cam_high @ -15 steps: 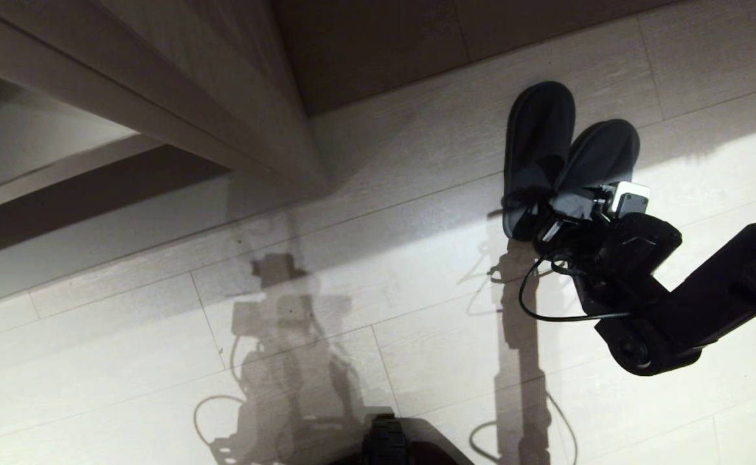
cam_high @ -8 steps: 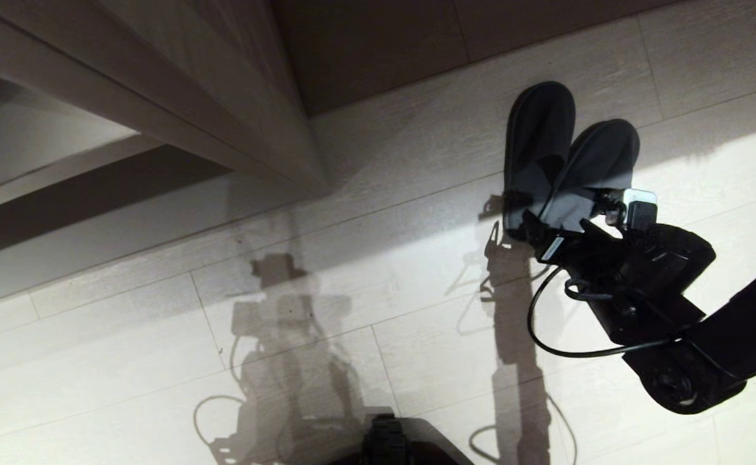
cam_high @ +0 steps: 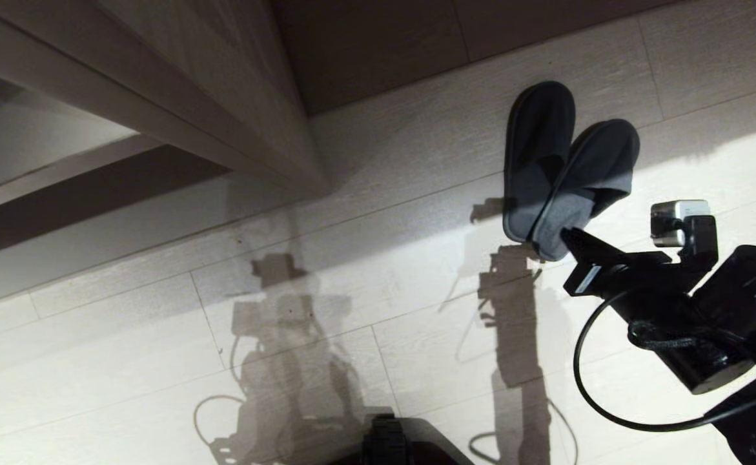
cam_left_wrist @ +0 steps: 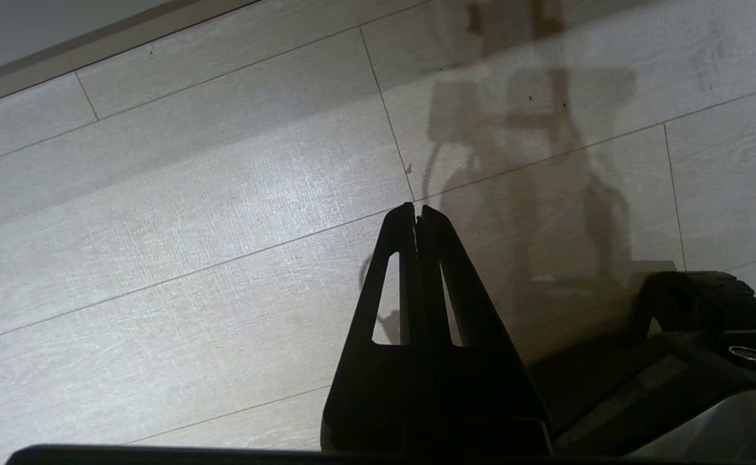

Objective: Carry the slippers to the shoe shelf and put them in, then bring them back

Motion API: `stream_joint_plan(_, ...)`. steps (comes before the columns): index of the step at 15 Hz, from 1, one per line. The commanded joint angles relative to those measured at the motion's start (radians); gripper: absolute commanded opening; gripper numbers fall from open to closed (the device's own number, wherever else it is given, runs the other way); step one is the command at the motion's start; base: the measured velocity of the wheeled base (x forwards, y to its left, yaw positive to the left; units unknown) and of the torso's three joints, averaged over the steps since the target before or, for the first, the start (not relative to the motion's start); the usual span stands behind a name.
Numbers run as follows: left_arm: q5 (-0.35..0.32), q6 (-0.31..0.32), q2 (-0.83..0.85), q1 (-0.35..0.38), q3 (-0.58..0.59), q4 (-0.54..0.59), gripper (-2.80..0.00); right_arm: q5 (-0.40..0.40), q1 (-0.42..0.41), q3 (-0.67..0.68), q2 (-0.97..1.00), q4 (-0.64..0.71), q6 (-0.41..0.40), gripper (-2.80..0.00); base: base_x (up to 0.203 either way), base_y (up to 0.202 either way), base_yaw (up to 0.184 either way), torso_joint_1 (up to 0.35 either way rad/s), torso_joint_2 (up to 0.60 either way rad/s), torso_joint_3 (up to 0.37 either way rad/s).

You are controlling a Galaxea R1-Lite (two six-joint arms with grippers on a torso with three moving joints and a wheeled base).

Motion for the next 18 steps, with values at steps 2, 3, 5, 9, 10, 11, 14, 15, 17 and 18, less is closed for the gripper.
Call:
stream_joint_plan(2,0.0,0.001,0.001,0.0,0.008,0.0,-2.8,0.006,0.005,0.085,-0.18,0.005,-0.03,-2.8,0.0,0.0,0.0,0.0,0.0,0.0)
stream_joint_plan(3,0.0,0.002,0.001,0.0,0.008,0.0,-2.8,0.009,0.005,0.095,-0.238,0.046,-0.034,-2.8,0.0,0.0,0.0,0.0,0.0,0.0)
stream_joint_plan(5,0.0,0.0,0.001,0.0,0.008,0.0,-2.8,0.017,0.006,0.101,-0.369,0.154,-0.045,-2.8,0.0,0.0,0.0,0.0,0.0,0.0)
stream_joint_plan(9,-0.001,0.002,0.001,0.0,0.008,0.0,-2.8,0.017,-0.056,0.128,-0.671,0.373,-0.079,-2.8,0.0,0.0,0.0,0.0,0.0,0.0)
stream_joint_plan(10,0.0,0.001,0.001,0.0,0.008,0.0,-2.8,0.018,-0.09,0.132,-0.753,0.431,-0.085,-2.8,0.0,0.0,0.0,0.0,0.0,0.0)
stream_joint_plan(11,-0.001,0.0,0.001,0.0,0.008,0.0,-2.8,0.02,-0.136,0.14,-0.85,0.503,-0.095,-2.8,0.0,0.0,0.0,0.0,0.0,0.0)
stream_joint_plan(14,0.0,0.0,0.001,0.0,0.008,0.001,-2.8,0.06,-0.216,0.187,-1.118,0.695,-0.114,-2.8,0.0,0.0,0.0,0.0,0.0,0.0)
stream_joint_plan(15,0.0,-0.002,0.001,0.0,0.008,0.001,-2.8,0.084,-0.233,0.214,-1.188,0.738,-0.119,-2.8,0.0,0.0,0.0,0.0,0.0,0.0)
stream_joint_plan(17,0.0,-0.002,0.001,0.0,0.008,0.001,-2.8,0.12,-0.273,0.282,-1.288,0.792,-0.125,-2.8,0.0,0.0,0.0,0.0,0.0,0.0)
stream_joint_plan(18,0.0,-0.002,0.001,0.0,0.008,0.001,-2.8,0.129,-0.288,0.313,-1.321,0.802,-0.127,-2.8,0.0,0.0,0.0,0.0,0.0,0.0)
